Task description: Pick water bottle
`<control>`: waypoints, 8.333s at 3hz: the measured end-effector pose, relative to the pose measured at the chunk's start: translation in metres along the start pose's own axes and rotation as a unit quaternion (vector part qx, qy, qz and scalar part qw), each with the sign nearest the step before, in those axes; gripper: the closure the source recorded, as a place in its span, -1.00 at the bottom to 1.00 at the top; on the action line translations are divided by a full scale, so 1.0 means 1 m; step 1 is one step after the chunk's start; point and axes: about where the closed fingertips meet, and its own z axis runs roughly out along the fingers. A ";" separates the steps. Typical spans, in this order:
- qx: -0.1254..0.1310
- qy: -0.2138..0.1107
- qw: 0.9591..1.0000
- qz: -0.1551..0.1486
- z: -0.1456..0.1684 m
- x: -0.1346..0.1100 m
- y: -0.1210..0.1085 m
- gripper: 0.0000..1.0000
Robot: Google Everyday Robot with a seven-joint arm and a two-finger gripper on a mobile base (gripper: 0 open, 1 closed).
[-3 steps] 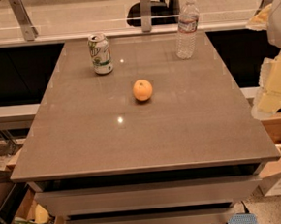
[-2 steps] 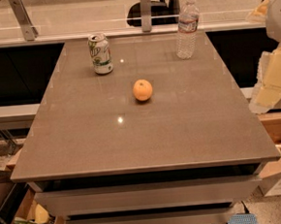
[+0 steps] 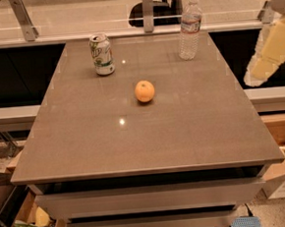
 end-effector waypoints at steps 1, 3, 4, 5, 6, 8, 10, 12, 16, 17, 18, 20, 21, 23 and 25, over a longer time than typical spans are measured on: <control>0.011 -0.058 0.998 0.032 0.006 -0.002 -0.029 -1.00; 0.045 -0.116 0.990 0.060 0.018 -0.005 -0.084 -1.00; 0.048 -0.115 0.990 0.064 0.017 -0.006 -0.084 -1.00; 0.057 -0.134 0.985 0.091 0.026 -0.007 -0.088 -1.00; 0.067 -0.180 0.973 0.130 0.050 -0.008 -0.099 -1.00; 0.083 -0.253 0.945 0.190 0.109 -0.011 -0.135 -1.00; 0.080 -0.292 0.923 0.236 0.170 -0.008 -0.154 -1.00; 0.086 -0.327 0.906 0.253 0.204 -0.018 -0.174 -1.00; 0.090 -0.373 0.889 0.250 0.234 -0.059 -0.205 -1.00; 0.093 -0.386 0.882 0.255 0.242 -0.064 -0.209 -1.00; 0.096 -0.403 0.871 0.262 0.249 -0.068 -0.211 -1.00; 0.095 -0.406 0.870 0.262 0.251 -0.071 -0.210 -0.67; 0.093 -0.407 0.870 0.262 0.253 -0.073 -0.209 -0.21; 0.089 -0.408 0.871 0.260 0.256 -0.079 -0.207 0.72; 0.086 -0.407 0.872 0.259 0.256 -0.087 -0.206 1.00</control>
Offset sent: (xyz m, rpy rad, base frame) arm 0.0923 -0.0246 0.0211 0.3296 -0.1417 -0.0537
